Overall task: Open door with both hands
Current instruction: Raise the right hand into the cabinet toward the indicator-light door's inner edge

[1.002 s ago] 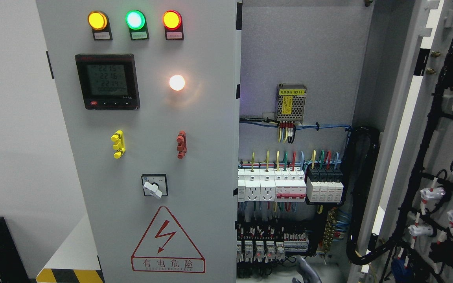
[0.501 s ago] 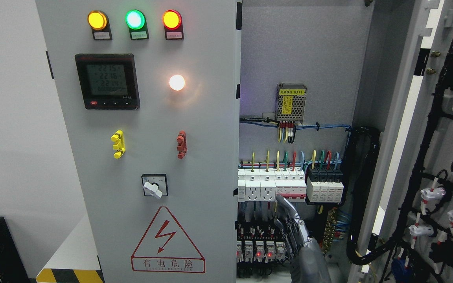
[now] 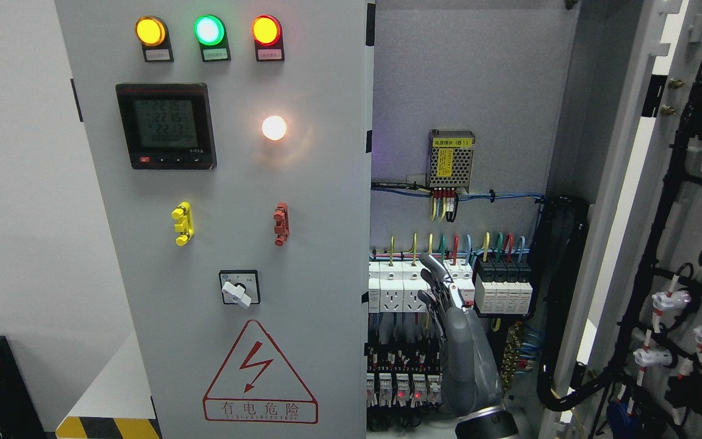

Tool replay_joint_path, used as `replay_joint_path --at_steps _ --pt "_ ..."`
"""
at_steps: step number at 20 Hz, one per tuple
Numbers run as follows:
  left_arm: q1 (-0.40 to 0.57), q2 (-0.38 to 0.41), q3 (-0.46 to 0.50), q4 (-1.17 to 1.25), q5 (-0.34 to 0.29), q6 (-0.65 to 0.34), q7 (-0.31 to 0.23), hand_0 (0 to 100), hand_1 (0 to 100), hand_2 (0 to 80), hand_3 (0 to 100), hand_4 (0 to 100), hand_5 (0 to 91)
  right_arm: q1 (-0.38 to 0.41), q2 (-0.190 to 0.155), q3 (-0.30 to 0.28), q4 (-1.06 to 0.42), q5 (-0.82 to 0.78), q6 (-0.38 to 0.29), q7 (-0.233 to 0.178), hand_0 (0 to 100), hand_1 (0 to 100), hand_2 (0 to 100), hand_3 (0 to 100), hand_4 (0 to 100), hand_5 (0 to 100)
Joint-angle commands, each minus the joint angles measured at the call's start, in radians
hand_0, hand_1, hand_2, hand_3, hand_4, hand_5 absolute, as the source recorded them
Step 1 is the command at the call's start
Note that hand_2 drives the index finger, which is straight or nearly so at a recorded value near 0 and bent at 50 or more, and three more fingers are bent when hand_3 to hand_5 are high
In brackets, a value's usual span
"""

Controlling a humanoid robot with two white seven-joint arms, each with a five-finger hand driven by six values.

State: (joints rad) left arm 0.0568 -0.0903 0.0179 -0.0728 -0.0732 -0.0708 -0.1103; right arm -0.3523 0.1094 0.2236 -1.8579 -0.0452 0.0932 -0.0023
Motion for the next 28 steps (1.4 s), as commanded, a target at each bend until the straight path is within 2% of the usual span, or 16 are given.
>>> replay_joint_path --at_steps 1,8,16,21,23,28 --pt "-0.002 -0.003 0.010 0.001 0.001 0.000 -0.003 0 0 0.0 0 0 0.0 -0.102 0.019 -0.044 0.192 -0.002 0.026 0.007 0 0 0 0 0 0" --pt "-0.002 -0.003 0.008 0.001 0.001 0.000 -0.003 0 0 0.0 0 0 0.0 -0.154 0.015 -0.044 0.270 -0.077 0.029 0.012 0 0 0 0 0 0" --pt "-0.002 -0.003 0.008 0.001 0.001 0.000 -0.003 0 0 0.0 0 0 0.0 -0.212 0.015 -0.036 0.331 -0.081 0.029 0.013 0 0 0 0 0 0" --pt "-0.002 -0.003 0.008 0.001 0.001 0.000 -0.003 0 0 0.0 0 0 0.0 -0.223 0.015 -0.024 0.333 -0.084 0.033 0.013 0 0 0 0 0 0" --pt "-0.002 -0.003 0.008 0.001 0.001 0.000 -0.003 0 0 0.0 0 0 0.0 -0.235 0.015 -0.032 0.330 -0.085 0.055 0.015 0 0 0 0 0 0" --pt "-0.002 -0.003 0.008 0.001 0.001 0.000 -0.003 0 0 0.0 0 0 0.0 -0.254 0.012 -0.036 0.330 -0.212 0.082 0.015 0 0 0 0 0 0"
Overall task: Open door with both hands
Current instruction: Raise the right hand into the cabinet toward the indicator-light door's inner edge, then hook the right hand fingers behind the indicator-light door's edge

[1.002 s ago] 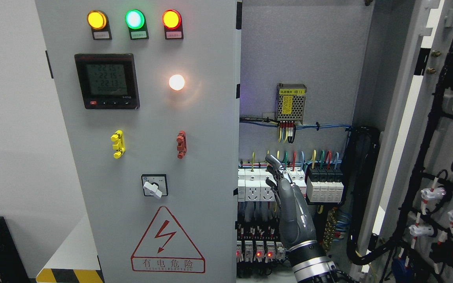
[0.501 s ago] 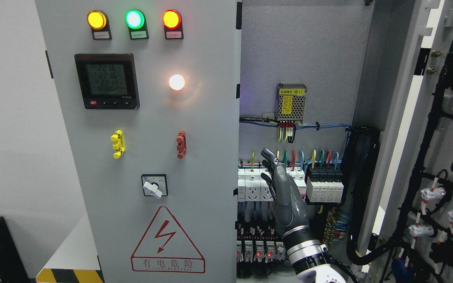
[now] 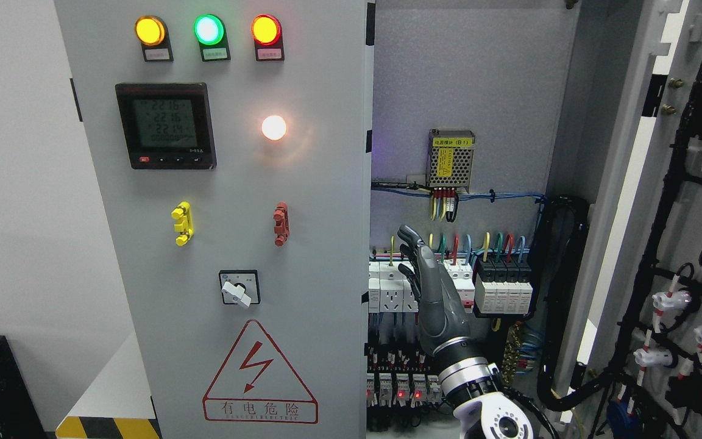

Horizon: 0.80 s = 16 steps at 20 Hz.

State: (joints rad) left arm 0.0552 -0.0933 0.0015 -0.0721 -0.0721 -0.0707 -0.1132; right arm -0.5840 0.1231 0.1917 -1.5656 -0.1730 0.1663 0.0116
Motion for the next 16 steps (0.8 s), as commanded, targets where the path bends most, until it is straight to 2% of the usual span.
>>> replay_joint_path --at_steps 1,3,6,12,15,16 --pt "0.000 0.000 0.025 0.000 0.000 0.000 0.000 0 0 0.0 0 0 0.0 -0.022 -0.002 -0.005 0.038 -0.086 0.010 0.001 0 0 0 0 0 0" --pt "0.000 0.000 0.025 0.000 0.000 0.000 0.000 0 0 0.0 0 0 0.0 -0.023 -0.003 -0.001 0.032 -0.091 0.015 0.007 0 0 0 0 0 0" --pt "0.000 0.000 0.025 0.000 0.000 0.000 0.000 0 0 0.0 0 0 0.0 -0.048 -0.003 -0.008 0.033 -0.091 0.048 0.097 0 0 0 0 0 0" --pt "0.000 0.000 0.025 0.000 0.000 0.000 0.000 0 0 0.0 0 0 0.0 -0.076 -0.005 -0.047 0.041 -0.092 0.065 0.110 0 0 0 0 0 0" --pt "0.000 0.000 0.025 0.000 0.000 0.000 0.000 0 0 0.0 0 0 0.0 -0.079 -0.017 -0.051 0.032 -0.094 0.114 0.113 0 0 0 0 0 0" --pt "0.000 0.000 0.025 0.000 0.000 0.000 0.000 0 0 0.0 0 0 0.0 -0.080 -0.017 -0.051 0.032 -0.097 0.122 0.126 0 0 0 0 0 0"
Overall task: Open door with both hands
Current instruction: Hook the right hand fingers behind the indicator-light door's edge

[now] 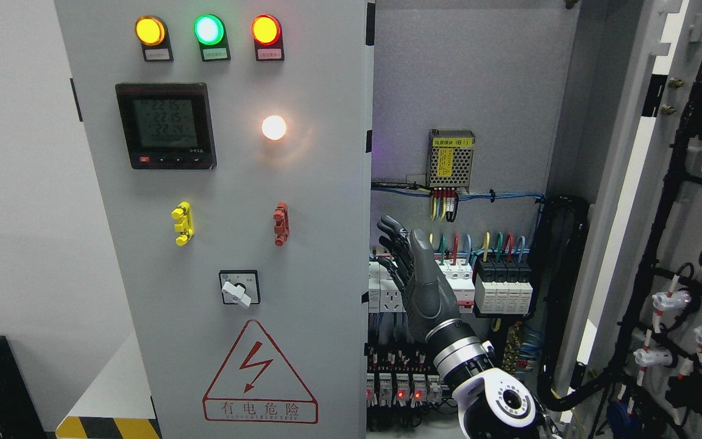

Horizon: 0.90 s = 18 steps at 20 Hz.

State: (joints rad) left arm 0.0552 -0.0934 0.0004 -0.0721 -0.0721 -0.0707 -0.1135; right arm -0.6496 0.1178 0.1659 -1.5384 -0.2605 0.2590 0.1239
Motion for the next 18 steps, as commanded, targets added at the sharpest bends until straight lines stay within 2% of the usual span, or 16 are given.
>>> replay_joint_path --at_steps 1,3,10,13,14,18 --pt "0.000 0.000 0.026 0.000 0.000 0.000 0.000 0 0 0.0 0 0 0.0 -0.016 -0.012 -0.025 0.006 -0.013 0.029 0.046 0 0 0 0 0 0" --pt "0.000 0.000 0.026 0.000 0.000 0.000 0.000 0 0 0.0 0 0 0.0 -0.022 -0.012 -0.025 0.011 -0.013 0.031 0.112 0 0 0 0 0 0" --pt "0.000 0.000 0.026 0.000 0.000 0.000 0.000 0 0 0.0 0 0 0.0 -0.045 -0.010 -0.068 0.032 -0.013 0.031 0.146 0 0 0 0 0 0" --pt "0.000 0.000 0.026 0.000 0.000 0.000 0.000 0 0 0.0 0 0 0.0 -0.045 -0.010 -0.068 0.037 -0.013 0.034 0.244 0 0 0 0 0 0" --pt "0.000 0.000 0.026 0.000 0.000 0.000 0.000 0 0 0.0 0 0 0.0 -0.047 -0.010 -0.069 0.038 -0.011 0.036 0.259 0 0 0 0 0 0" --pt "0.000 0.000 0.026 0.000 0.000 0.000 0.000 0 0 0.0 0 0 0.0 -0.054 -0.012 -0.098 0.076 -0.013 0.054 0.267 0 0 0 0 0 0"
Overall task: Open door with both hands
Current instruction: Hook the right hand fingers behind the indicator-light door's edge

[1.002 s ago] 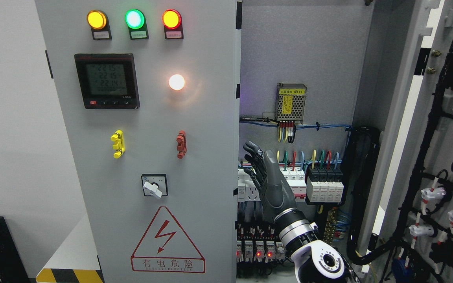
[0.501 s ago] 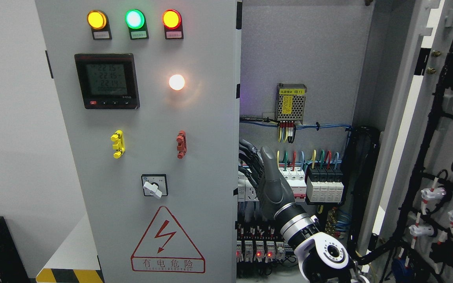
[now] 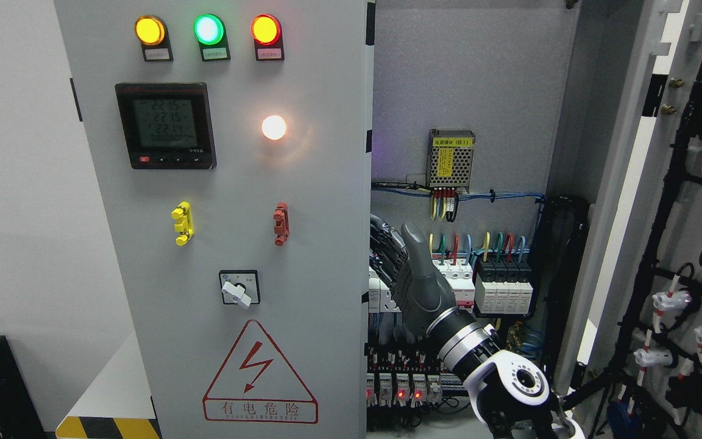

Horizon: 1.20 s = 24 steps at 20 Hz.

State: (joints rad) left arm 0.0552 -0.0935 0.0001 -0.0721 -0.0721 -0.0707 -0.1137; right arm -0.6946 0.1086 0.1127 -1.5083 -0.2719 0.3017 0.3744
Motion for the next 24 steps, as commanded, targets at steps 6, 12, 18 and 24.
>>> replay_joint_path --at_steps 6,12,18,24 --pt "0.000 0.000 0.026 0.000 0.000 0.000 0.000 0 0 0.0 0 0 0.0 -0.025 -0.003 -0.053 0.092 -0.030 0.011 0.018 0 0 0 0 0 0" --pt "0.000 0.000 0.026 0.000 0.000 0.000 0.000 0 0 0.0 0 0 0.0 -0.039 -0.003 -0.062 0.111 -0.044 0.016 0.141 0 0 0 0 0 0" --pt "0.000 0.000 0.026 0.000 0.000 0.000 0.000 0 0 0.0 0 0 0.0 -0.055 -0.003 -0.094 0.143 -0.046 0.016 0.156 0 0 0 0 0 0" --pt "0.000 0.000 0.026 0.000 0.000 0.000 0.000 0 0 0.0 0 0 0.0 -0.075 -0.001 -0.096 0.160 -0.064 0.042 0.276 0 0 0 0 0 0"
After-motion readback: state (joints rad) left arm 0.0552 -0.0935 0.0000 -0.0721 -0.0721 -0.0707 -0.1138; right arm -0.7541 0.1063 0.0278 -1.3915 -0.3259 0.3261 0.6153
